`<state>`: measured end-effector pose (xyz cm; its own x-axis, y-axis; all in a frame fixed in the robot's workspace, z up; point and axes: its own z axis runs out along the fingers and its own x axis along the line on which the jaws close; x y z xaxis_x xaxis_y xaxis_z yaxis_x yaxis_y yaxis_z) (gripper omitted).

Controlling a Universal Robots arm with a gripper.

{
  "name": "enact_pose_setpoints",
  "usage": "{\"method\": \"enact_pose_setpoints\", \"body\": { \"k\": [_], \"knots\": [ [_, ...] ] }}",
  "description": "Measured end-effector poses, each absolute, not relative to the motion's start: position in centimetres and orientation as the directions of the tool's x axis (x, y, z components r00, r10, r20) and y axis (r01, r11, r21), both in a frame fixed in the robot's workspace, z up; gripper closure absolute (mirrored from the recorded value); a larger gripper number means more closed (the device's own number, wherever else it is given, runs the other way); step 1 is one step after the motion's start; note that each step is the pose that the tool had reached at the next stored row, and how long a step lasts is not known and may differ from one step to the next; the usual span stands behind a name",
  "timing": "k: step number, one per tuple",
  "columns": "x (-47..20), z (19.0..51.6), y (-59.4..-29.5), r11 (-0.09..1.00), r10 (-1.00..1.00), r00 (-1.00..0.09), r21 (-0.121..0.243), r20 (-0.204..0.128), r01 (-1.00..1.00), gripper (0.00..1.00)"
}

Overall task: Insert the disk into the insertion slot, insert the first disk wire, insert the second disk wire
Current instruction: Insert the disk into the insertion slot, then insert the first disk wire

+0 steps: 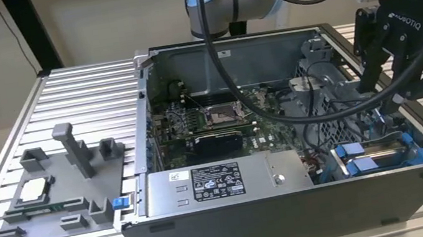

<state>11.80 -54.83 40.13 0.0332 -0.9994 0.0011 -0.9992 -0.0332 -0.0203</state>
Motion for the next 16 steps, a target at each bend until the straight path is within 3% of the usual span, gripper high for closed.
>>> {"method": "enact_pose_setpoints", "body": {
  "k": [16],
  "knots": [
    [11.61,39.97,-54.57,-0.112,-0.994,0.112,-0.030,0.002,-0.993,0.00]
  ]
}}
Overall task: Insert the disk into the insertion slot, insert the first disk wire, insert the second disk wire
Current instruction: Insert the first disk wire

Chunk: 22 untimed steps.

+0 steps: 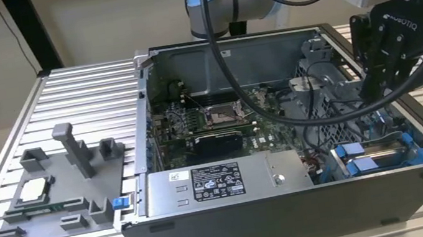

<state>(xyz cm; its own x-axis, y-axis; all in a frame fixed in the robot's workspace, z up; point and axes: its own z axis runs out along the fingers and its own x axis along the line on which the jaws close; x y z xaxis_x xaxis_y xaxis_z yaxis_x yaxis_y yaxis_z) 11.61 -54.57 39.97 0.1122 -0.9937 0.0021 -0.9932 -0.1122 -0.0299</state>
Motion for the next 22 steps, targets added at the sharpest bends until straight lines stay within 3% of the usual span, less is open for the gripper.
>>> {"method": "enact_pose_setpoints", "body": {
  "k": [1,22],
  "knots": [
    [11.6,40.0,-54.6,-0.115,-0.993,0.115,-0.030,0.002,-0.993,1.00],
    [12.3,39.3,-56.0,-0.118,-0.993,0.118,-0.031,0.001,-0.993,1.00]
  ]
}}
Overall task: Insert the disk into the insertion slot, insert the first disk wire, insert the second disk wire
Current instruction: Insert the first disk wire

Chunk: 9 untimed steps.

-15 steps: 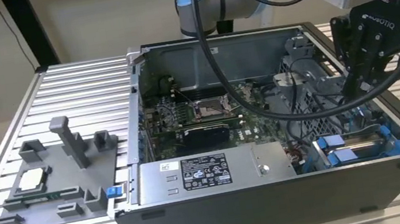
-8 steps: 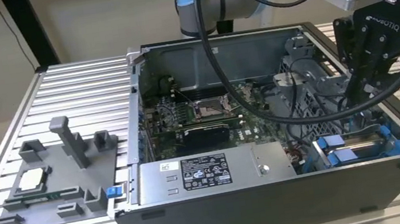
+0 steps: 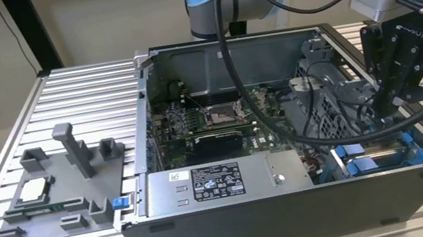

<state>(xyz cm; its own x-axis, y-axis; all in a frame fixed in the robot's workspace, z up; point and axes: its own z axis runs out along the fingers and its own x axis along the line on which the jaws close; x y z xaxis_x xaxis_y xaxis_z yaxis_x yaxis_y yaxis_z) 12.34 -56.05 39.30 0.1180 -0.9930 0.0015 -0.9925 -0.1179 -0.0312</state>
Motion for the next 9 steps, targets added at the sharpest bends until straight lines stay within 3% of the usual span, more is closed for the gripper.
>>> {"method": "enact_pose_setpoints", "body": {
  "k": [9],
  "knots": [
    [12.38,38.80,-56.12,-0.045,-0.999,0.045,-0.029,-0.007,-0.999,1.00]
  ]
}}
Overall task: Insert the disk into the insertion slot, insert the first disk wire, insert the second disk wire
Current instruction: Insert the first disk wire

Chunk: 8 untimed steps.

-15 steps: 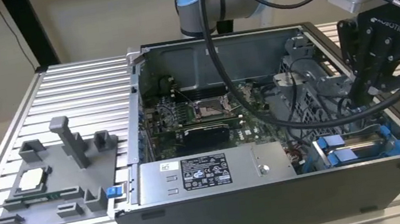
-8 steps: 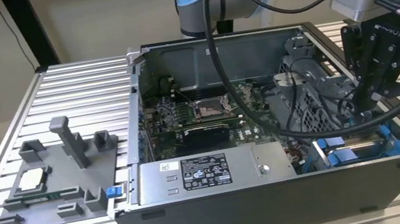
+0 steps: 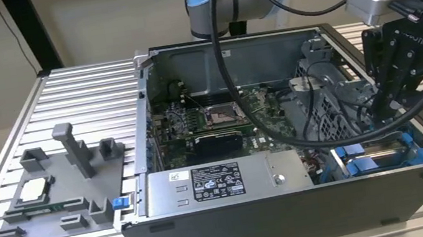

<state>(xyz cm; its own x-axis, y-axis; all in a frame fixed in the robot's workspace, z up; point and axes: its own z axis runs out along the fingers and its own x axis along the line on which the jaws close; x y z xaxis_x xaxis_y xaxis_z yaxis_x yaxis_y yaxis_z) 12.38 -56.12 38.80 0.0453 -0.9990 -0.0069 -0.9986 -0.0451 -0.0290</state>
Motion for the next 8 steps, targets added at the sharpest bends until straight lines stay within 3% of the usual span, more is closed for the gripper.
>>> {"method": "enact_pose_setpoints", "body": {
  "k": [8],
  "knots": [
    [12.57,38.75,-56.13,-0.010,-1.000,0.010,-0.013,-0.009,-1.000,1.00]
  ]
}}
